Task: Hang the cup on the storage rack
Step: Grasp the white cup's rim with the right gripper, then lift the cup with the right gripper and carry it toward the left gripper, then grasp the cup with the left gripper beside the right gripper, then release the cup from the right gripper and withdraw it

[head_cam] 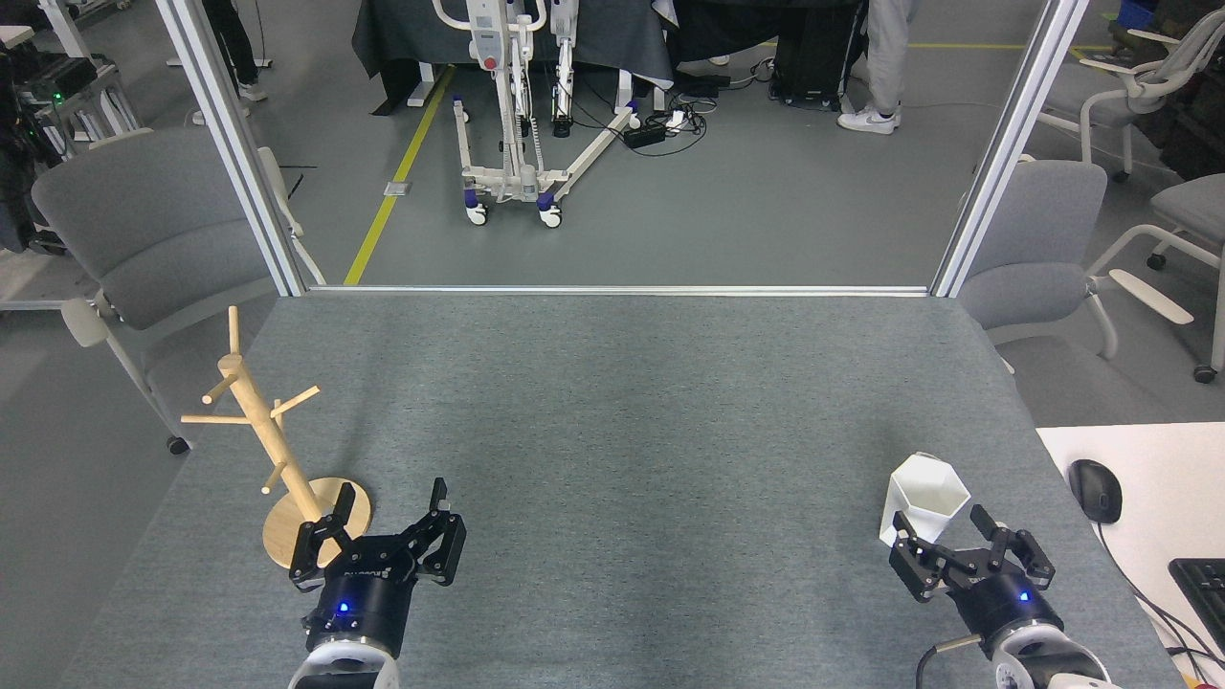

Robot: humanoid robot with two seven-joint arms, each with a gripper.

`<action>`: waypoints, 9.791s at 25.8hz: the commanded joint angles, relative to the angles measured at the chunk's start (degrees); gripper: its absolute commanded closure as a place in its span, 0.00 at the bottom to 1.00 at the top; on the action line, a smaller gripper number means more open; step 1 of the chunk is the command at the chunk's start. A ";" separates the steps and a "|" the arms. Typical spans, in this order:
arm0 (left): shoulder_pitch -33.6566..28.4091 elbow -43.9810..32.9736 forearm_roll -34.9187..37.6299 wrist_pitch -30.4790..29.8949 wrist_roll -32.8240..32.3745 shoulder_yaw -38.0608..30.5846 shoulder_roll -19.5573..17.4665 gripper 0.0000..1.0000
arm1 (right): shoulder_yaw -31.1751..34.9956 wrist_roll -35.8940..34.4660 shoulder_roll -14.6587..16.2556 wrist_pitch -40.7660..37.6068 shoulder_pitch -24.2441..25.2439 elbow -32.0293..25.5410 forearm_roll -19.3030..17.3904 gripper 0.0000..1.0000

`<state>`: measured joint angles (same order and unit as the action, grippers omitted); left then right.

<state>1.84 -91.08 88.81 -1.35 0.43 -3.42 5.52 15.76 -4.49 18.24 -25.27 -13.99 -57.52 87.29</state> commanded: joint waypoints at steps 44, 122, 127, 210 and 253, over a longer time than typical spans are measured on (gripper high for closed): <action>0.53 2.83 -0.04 -0.14 -0.25 -0.01 0.01 0.01 | -0.20 0.36 -1.28 1.36 -9.03 10.76 2.54 0.00; 1.23 -1.03 0.66 -11.22 0.01 19.77 -0.86 0.01 | -20.68 52.39 -7.78 45.30 -15.27 -43.20 -3.61 1.00; 5.54 -0.68 0.75 -14.82 -0.78 23.90 -0.78 0.01 | -30.96 57.31 -7.61 58.66 -19.23 -43.47 -3.35 1.00; 31.03 20.15 -7.33 -19.74 -18.09 29.08 1.86 0.17 | -46.52 59.33 -13.58 66.40 -17.30 -37.40 -1.86 1.00; 28.13 19.88 -7.69 -21.77 -21.78 27.15 1.25 1.00 | -36.24 16.27 -14.11 63.06 -17.12 -34.59 -4.49 0.01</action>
<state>30.44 -71.17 81.08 -23.15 -21.41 23.78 6.77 -25.54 19.71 3.84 40.50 -31.25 -92.11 83.72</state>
